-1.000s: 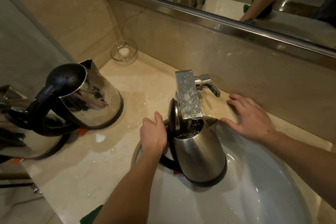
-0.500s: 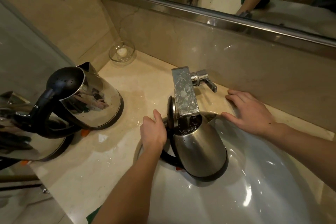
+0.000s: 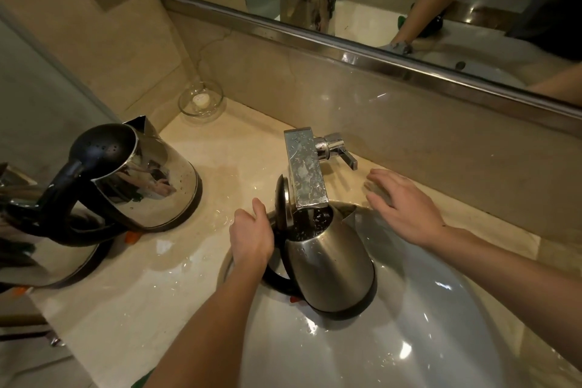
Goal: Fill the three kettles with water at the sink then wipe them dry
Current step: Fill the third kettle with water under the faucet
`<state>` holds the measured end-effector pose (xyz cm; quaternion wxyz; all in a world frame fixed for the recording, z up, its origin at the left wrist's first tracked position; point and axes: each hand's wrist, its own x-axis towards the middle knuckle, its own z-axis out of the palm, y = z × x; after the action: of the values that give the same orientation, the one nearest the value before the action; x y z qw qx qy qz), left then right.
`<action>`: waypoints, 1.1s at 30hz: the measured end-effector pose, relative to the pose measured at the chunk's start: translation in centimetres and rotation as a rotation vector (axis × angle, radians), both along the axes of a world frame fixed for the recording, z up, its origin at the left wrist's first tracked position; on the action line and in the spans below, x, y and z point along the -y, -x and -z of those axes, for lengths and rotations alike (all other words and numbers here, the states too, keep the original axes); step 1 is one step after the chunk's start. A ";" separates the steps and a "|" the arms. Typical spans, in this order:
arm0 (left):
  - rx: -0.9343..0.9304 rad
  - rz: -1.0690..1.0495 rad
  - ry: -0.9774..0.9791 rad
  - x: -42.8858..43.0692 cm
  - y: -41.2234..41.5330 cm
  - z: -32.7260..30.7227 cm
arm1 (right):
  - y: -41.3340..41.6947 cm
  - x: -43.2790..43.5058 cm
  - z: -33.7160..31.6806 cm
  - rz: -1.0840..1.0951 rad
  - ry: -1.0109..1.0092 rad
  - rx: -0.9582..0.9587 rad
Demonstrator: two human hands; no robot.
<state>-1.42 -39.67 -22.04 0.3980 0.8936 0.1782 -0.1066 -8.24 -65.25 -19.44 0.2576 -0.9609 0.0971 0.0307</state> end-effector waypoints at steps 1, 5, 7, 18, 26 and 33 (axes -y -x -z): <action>0.001 0.003 0.000 0.0 0.0 0.0 | -0.1 -0.4 -0.5 0.007 -0.024 0.021; 0.001 -0.005 0.004 -0.1 0.0 0.2 | -0.8 -1.9 -2.6 0.010 -0.074 0.103; 0.006 -0.008 0.011 -0.1 0.0 0.2 | -1.2 -2.5 -3.3 -0.017 -0.070 0.108; 0.004 -0.012 0.026 0.0 0.1 0.2 | -1.3 -3.4 -3.4 0.009 -0.031 0.072; 0.009 -0.004 0.023 -0.2 0.1 0.2 | -1.0 -4.1 -3.3 0.012 -0.005 0.071; 0.010 -0.005 0.034 -0.2 0.1 0.2 | -0.6 -5.6 -3.2 0.015 -0.041 0.118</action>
<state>-1.49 -39.50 -22.25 0.4142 0.8868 0.1768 -0.1040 -7.60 -59.69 -16.24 0.2827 -0.9548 0.0883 -0.0260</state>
